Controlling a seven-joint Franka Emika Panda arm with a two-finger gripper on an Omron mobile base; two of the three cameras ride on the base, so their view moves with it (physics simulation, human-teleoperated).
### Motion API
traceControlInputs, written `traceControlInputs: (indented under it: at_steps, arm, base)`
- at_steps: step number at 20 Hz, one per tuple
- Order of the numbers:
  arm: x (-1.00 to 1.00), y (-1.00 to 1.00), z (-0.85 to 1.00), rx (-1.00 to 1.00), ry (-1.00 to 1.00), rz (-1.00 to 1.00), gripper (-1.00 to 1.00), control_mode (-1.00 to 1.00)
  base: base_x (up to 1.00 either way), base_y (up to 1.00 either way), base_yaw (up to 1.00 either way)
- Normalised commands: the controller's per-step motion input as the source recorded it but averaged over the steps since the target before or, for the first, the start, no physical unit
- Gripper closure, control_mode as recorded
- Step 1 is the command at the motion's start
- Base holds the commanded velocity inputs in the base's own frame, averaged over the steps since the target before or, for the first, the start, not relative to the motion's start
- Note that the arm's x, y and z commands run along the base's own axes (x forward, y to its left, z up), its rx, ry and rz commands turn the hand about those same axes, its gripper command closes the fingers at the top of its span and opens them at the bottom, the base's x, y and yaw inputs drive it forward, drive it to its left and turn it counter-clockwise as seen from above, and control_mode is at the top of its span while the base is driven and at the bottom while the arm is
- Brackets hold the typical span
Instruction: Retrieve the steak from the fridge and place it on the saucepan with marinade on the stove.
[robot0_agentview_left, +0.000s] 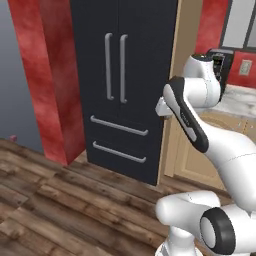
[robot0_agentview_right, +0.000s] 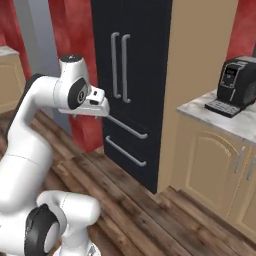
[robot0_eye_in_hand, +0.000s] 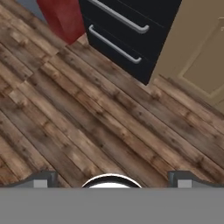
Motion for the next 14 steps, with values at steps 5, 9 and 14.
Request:
traceControlInputs:
  at_steps: [5, 9, 14]
  arm:
    - [0.0, 0.0, 0.0, 0.0, 0.0, 0.0, -1.0, 1.0]
    - [0.0, 0.0, 0.0, 0.0, 0.0, 0.0, -1.0, 1.0]
    - [0.0, 0.0, 0.0, 0.0, 0.0, 0.0, -1.0, 1.0]
  base:
    - [0.73, 0.85, -0.13]
    - [0.64, 0.75, -0.28]
    - [0.43, 0.56, -0.46]
